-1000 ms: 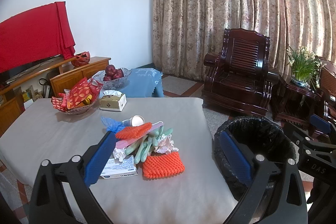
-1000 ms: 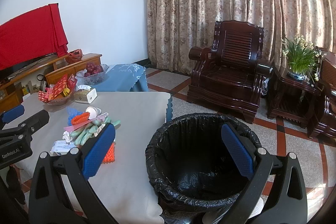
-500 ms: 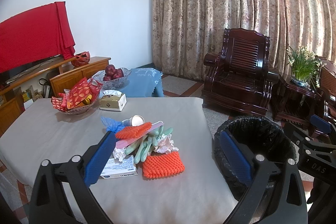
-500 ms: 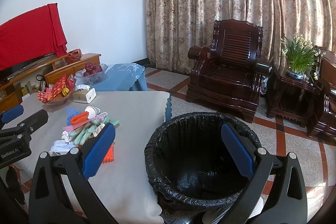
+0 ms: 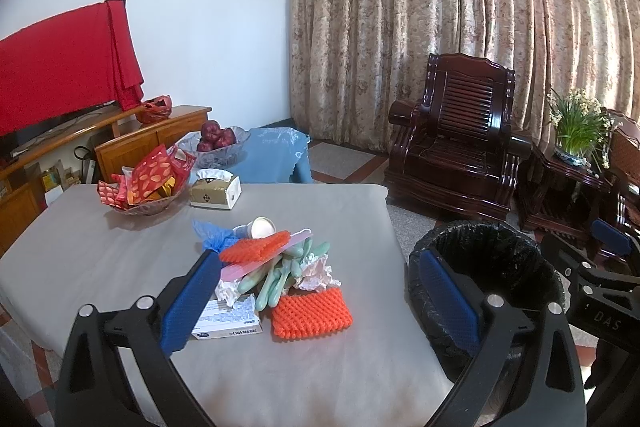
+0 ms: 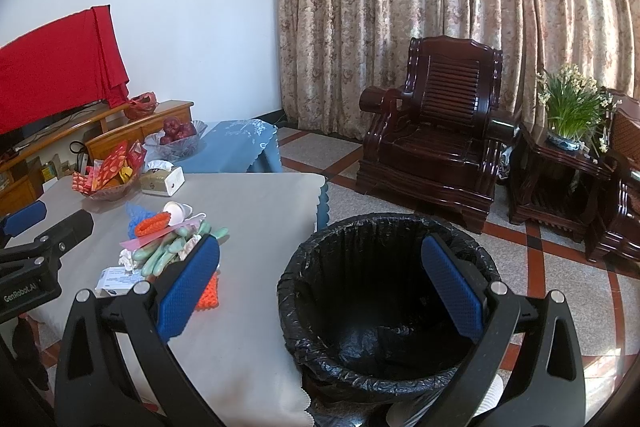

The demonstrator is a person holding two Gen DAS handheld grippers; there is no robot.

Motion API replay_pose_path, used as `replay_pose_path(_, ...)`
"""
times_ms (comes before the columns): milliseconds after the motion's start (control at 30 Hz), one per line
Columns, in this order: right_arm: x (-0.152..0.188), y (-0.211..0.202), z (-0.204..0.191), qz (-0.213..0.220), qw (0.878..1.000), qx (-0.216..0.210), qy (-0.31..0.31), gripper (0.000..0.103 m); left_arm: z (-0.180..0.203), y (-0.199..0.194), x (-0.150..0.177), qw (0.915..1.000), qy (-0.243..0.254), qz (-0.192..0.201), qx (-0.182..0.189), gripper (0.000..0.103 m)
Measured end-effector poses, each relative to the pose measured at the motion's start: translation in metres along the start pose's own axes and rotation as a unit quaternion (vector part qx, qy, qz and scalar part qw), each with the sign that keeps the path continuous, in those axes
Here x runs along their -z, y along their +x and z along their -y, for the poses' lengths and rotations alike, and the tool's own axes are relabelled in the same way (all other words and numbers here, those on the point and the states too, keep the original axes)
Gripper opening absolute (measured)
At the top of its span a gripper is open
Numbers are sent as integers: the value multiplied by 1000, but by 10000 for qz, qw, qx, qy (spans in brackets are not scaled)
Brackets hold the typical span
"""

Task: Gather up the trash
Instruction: 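Grasp the orange foam net with the right gripper while the left approaches the leaflet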

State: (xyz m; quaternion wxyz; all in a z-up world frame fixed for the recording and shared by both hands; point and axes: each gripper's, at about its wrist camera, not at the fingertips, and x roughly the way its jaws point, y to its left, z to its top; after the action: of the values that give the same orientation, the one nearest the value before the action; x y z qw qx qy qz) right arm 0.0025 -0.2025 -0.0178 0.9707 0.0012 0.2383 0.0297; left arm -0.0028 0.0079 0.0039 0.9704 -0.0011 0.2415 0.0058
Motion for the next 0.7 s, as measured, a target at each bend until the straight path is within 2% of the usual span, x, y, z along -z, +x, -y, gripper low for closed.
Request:
replay_pose_path(233,-4,6,-10,-7,9999,-109,-65,98,-5,-1,3,10000,-32,-12,-14,97)
replay_pose_path(333,-7,20,-20,-53,9994,-290,-156,98,-14,7,4,10000,-8,-6,-88,97)
replay_pose_path(567,-8,61,-55,-312,9962,-738,-333,98,-70,34,14,9972,-89,-78,-742,97)
replay_pose_path(700,1,86,-85,-393,9923,-1020,-586,98,-102,55,30,9939,-203,-295,-1042,97)
